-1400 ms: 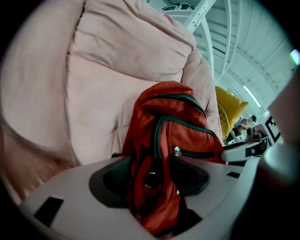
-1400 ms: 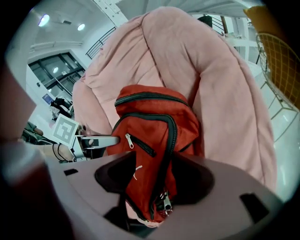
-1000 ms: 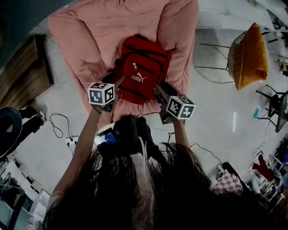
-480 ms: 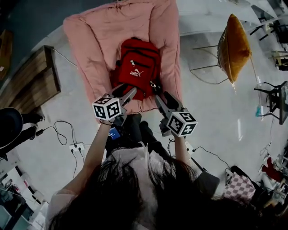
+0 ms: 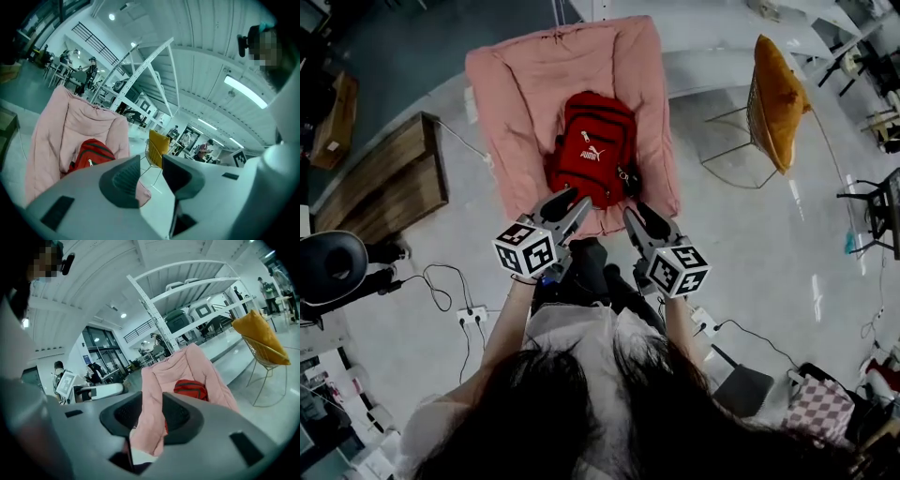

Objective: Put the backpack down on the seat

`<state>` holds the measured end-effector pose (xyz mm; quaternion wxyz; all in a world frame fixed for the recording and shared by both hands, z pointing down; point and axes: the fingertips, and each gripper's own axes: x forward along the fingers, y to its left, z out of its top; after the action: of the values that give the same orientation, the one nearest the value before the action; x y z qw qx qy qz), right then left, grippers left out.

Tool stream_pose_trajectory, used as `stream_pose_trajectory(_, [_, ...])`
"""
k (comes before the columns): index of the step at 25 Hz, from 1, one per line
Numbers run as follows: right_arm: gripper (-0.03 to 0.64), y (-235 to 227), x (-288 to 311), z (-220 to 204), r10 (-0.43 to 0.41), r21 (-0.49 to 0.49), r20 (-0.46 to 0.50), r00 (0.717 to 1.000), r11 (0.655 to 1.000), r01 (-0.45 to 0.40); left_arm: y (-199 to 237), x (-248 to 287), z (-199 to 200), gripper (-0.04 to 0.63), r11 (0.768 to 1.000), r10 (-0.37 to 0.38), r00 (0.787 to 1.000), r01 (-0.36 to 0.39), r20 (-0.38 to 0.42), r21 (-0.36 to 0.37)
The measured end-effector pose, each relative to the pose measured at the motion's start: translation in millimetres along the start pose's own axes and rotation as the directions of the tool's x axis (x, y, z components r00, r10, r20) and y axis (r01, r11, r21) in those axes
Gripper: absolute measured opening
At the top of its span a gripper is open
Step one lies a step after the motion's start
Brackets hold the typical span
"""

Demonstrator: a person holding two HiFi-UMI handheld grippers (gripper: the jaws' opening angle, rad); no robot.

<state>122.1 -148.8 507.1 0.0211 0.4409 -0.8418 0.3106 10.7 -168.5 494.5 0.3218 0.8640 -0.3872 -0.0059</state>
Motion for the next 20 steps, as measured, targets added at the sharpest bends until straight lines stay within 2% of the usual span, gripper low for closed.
stream_pose_trajectory(3, [0.13,13.0,-11.0,3.2,0.03,-0.005,0.031,0.999,1.0,-0.03,-10.8,-16.6,-11.3,0.122,0.999,0.039,0.999,-0.039,0.003,0.033])
stream_pose_trajectory(6, [0.118,23.3,-20.5,1.7,0.045,-0.016,0.043,0.998,0.999,-0.045,-23.1,-26.7,-22.8,0.115,0.997,0.054,0.998,-0.052,-0.025,0.06])
stream_pose_trajectory(12, [0.098,42.5,-29.0,-10.9,0.076,-0.024,0.026,0.997,0.997,-0.075,-33.0,-42.0,-28.0,0.089,0.989,0.098,0.994,-0.093,-0.036,0.117])
stream_pose_trajectory(15, [0.092,45.1,-28.8,-20.3,0.083,-0.022,0.007,0.997,0.996,-0.082,-34.8,-47.3,-35.9,0.083,0.983,0.106,0.992,-0.094,-0.073,0.159])
stream_pose_trajectory(20, [0.087,54.6,-19.6,-27.7,0.079,-0.016,-0.002,0.997,0.997,-0.079,-21.5,-67.5,-33.0,0.075,0.989,0.109,0.991,-0.101,-0.071,0.106])
